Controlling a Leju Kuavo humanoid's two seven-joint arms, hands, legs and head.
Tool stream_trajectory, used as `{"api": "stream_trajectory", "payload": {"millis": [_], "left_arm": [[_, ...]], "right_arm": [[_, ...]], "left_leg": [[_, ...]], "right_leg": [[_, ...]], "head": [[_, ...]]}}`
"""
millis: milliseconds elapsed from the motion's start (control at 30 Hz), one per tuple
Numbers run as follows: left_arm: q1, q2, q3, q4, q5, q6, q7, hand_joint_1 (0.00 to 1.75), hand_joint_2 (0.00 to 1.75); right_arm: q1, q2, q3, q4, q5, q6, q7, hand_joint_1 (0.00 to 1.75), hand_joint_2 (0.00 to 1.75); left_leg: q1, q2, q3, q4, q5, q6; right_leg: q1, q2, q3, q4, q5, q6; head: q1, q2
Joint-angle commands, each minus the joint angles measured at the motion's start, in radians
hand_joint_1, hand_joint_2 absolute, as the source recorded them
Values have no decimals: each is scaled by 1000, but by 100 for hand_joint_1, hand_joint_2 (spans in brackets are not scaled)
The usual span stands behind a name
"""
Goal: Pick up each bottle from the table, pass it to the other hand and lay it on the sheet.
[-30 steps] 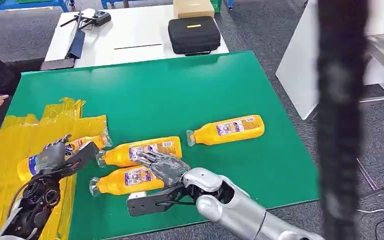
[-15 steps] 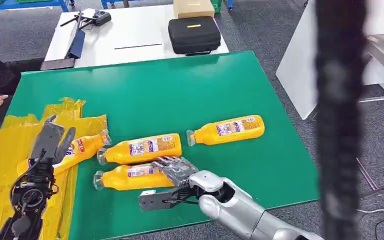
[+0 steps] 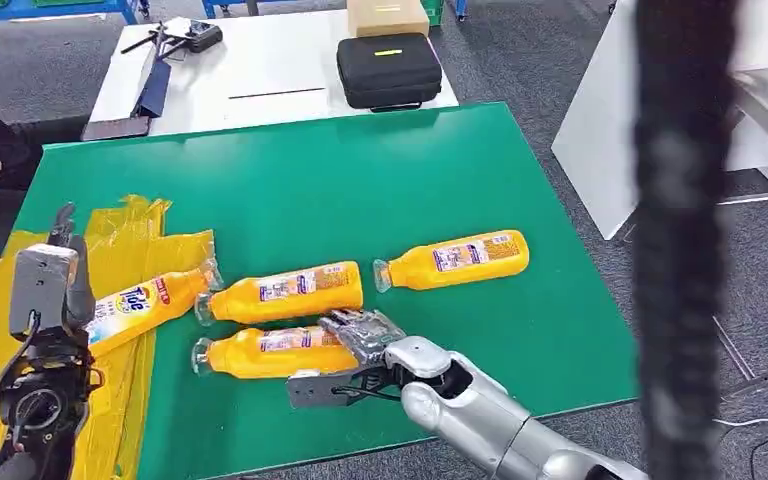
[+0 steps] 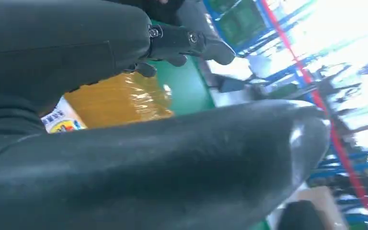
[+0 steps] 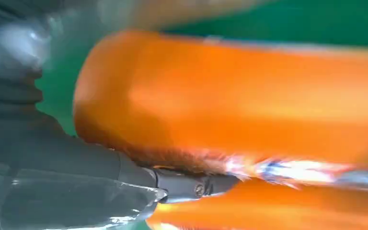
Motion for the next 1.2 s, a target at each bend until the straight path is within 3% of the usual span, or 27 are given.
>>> {"api": "stream_trajectory", "payload": {"millis": [33,67,100,167,233,300,467,967,1033,1200], "left_arm": [[-10,-8,-67,-42,64,22,-24,0,0],[-12,-7,-72,-42,75,22,-30,0,0],[-13,-6,-75,-47,81,29,-33,0,0],[-18,-8,-76,-51,101,34,-39,0,0],[-22,-12,-78,-56,115,43,-48,0,0],[-25,-11,-81,-59,120,50,-52,0,0],[-26,-13,-83,-62,125,51,-57,0,0],[-39,-9,-94,-50,151,54,-75,0,0],[-36,-11,-94,-49,184,39,-65,0,0],[-12,-4,-47,-49,288,49,-58,0,0]], "right_arm": [[-66,70,34,196,42,20,-25,0,175],[-68,75,46,209,51,22,-25,59,175],[-72,79,86,223,111,9,-14,154,175],[-79,82,145,248,160,36,-36,157,175],[-90,79,215,307,211,47,-97,173,175],[-84,90,247,363,233,34,-135,171,175],[-81,92,251,372,228,29,-146,175,175],[-80,77,226,334,203,33,-128,175,175],[-66,75,178,314,155,27,-119,175,175],[36,10,-103,52,-209,29,-89,175,175]], "left_leg": [[1,1,3,0,-1,-2],[1,1,5,0,-2,-4],[1,1,4,0,-2,-3],[2,1,6,0,-3,-4],[2,1,7,0,-3,-4],[2,1,5,-1,-1,-2],[3,2,14,-2,-3,-7],[4,1,19,-1,-3,-8],[3,2,18,-2,-3,-6],[4,0,17,-1,-3,-7]], "right_leg": [[1,-1,3,0,-1,0],[1,-1,5,0,-2,-1],[1,-1,4,-1,-1,-1],[2,-1,6,-1,-2,-1],[2,-1,7,-1,-2,-1],[1,-1,4,-1,-1,0],[3,-2,11,-3,-1,-4],[5,-3,16,-3,-1,-5],[4,0,14,-3,0,-5],[4,-3,15,-2,-1,-5]], "head": [[0,0],[0,0],[0,0],[0,0],[0,0],[0,0],[-1,0],[0,0],[0,0],[-1,0]]}}
